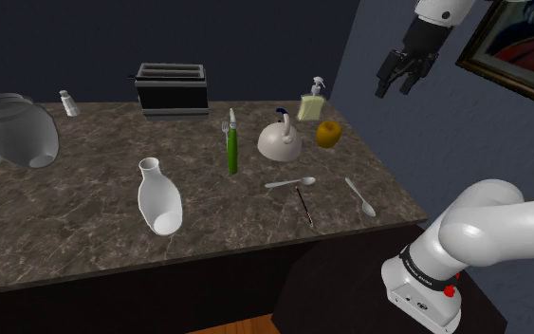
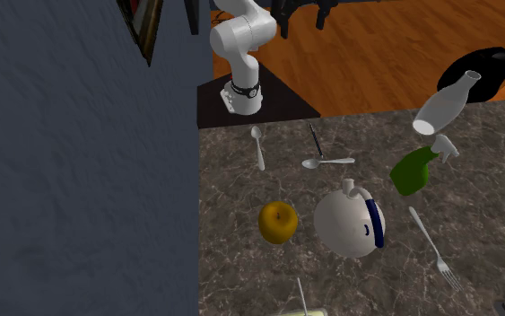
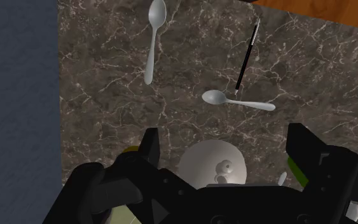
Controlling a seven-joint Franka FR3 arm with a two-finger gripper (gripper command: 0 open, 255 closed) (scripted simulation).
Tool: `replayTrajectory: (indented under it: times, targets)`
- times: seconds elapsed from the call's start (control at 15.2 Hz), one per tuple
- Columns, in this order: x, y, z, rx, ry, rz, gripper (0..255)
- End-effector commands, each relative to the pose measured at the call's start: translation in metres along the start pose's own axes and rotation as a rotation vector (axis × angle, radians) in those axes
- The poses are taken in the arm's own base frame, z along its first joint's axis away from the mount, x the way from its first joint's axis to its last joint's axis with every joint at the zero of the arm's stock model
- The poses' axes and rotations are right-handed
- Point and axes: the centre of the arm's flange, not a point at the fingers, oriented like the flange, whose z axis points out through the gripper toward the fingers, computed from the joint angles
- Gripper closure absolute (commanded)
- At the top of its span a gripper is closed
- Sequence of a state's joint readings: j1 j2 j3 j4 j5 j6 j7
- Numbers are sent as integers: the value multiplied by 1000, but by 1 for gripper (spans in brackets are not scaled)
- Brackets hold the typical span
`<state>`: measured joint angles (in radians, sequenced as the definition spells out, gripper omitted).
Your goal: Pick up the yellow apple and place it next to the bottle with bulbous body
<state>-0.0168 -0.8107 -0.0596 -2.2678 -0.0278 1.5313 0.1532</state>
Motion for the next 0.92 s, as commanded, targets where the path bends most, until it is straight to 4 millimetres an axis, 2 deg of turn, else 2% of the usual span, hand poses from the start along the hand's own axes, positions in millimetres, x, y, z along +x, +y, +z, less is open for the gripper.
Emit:
replayTrajectory:
  times: [0.0, 0.86]
  targets:
    - [0, 0, 0, 0, 0, 0, 0]
    - [99, 57, 118, -75, 36, -60, 0]
